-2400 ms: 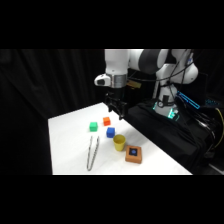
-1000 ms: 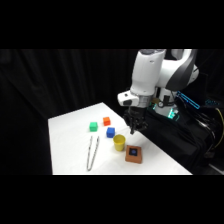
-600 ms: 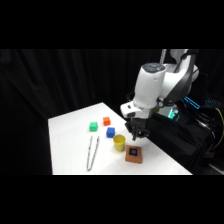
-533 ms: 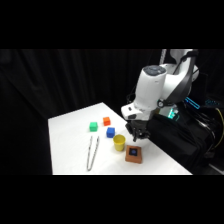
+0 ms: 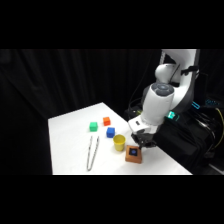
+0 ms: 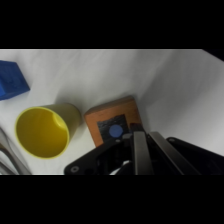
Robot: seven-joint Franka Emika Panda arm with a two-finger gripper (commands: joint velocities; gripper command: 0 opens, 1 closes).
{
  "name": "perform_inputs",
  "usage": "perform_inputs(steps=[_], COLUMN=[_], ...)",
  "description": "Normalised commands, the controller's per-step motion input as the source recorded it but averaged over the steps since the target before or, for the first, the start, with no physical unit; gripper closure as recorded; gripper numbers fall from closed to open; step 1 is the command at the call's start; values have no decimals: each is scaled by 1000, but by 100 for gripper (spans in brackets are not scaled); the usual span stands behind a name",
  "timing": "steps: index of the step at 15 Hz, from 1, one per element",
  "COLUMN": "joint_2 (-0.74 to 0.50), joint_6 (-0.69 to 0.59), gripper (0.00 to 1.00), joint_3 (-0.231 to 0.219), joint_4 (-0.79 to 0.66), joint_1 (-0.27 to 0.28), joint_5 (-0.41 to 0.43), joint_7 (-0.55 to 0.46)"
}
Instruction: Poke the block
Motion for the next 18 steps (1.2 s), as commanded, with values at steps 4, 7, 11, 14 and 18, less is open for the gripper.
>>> perform_inputs(steps=[4, 7, 11, 14, 18], joint_2=[262, 218, 167, -8, -318], joint_6=[178, 151, 156, 57, -180], gripper=[98, 98, 98, 99, 98], joint_3=[-211, -232, -171, -88, 31], joint_4=[206, 208, 149, 35, -82], joint_1=[231, 210, 130, 49, -73], joint_5=[-323, -262, -166, -67, 127], joint_7=[241, 192, 121, 32, -150])
